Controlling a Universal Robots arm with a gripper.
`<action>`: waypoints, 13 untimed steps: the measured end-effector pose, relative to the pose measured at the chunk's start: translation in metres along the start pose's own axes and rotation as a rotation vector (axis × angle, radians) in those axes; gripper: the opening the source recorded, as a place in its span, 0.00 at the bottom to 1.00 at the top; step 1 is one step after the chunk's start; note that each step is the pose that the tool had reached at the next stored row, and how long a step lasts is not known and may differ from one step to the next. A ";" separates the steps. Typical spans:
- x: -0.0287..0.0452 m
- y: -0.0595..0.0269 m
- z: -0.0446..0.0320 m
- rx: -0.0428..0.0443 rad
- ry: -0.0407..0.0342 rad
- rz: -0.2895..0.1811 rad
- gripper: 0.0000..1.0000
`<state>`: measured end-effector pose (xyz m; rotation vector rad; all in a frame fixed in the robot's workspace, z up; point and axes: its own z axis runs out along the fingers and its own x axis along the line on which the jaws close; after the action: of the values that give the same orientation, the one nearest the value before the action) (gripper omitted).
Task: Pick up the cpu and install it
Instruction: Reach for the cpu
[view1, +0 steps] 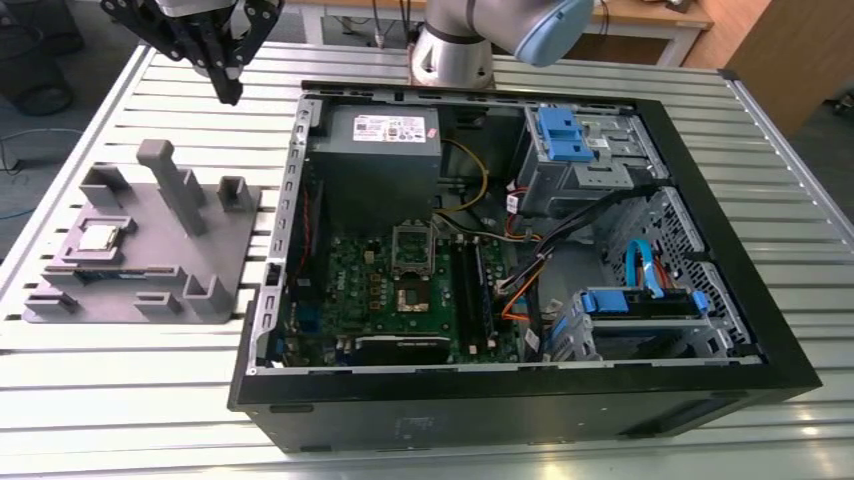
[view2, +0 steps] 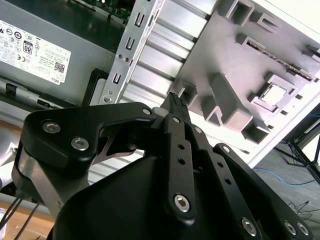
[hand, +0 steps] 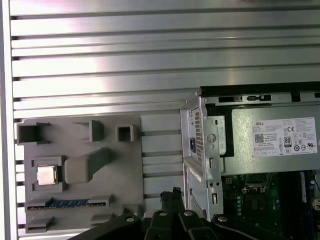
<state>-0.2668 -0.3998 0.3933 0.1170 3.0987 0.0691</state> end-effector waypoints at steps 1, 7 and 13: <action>0.0013 -0.0001 0.0000 0.0000 0.0000 0.000 0.11; 0.0028 -0.0002 -0.0001 0.0001 0.0000 0.000 0.11; 0.0065 -0.0005 -0.0003 0.0000 0.0000 0.000 0.11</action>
<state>-0.2733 -0.3998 0.3933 0.1170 3.0986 0.0691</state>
